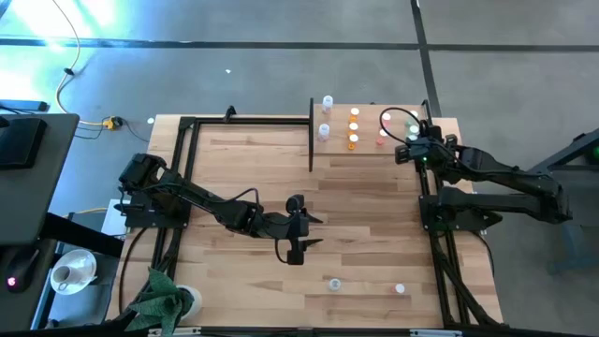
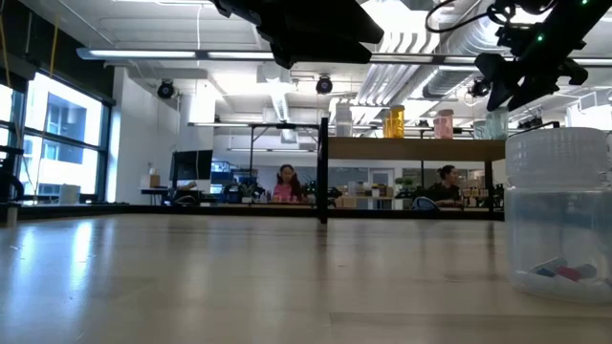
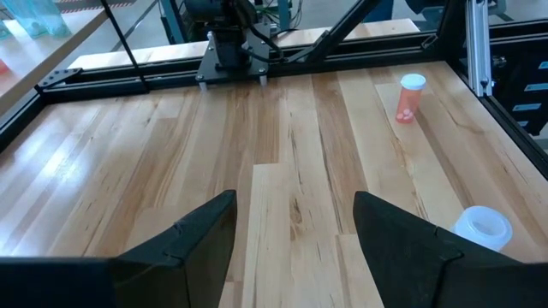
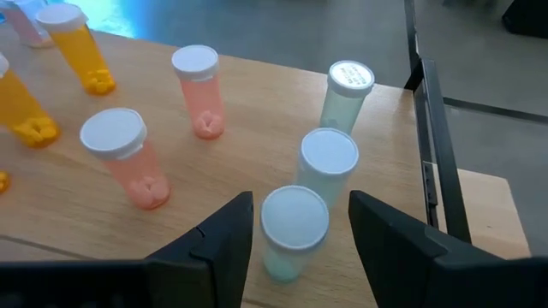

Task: Pick and place medicine bottles onto shelf by color
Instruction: Put the blue pill bottle on the shelf aligned with the other blue pill bottle

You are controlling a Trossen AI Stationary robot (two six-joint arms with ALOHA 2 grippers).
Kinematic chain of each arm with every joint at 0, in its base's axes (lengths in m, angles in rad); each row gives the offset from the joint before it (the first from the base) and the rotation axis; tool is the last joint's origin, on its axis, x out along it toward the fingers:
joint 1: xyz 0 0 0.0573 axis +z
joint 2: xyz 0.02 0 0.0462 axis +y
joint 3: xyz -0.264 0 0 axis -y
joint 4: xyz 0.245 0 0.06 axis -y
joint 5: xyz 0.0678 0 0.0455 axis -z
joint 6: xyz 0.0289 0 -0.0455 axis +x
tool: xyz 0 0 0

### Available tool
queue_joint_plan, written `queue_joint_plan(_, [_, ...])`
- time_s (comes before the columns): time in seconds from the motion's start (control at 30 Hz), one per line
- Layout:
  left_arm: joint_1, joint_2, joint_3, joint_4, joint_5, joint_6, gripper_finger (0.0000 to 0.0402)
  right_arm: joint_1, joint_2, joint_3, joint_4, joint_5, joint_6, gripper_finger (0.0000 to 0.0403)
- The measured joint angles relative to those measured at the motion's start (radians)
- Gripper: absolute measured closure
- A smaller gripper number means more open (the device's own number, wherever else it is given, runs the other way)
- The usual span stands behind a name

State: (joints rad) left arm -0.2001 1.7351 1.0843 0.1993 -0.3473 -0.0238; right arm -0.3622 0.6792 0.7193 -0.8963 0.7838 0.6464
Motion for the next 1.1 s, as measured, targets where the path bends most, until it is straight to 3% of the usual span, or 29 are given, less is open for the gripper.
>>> queue_joint_plan(1.1, [0.000, 0.000, 0.000, 0.000, 0.000, -0.003, 0.0177, 0.000, 0.000, 0.000, -0.072, -0.004, 0.025, 0.0218])
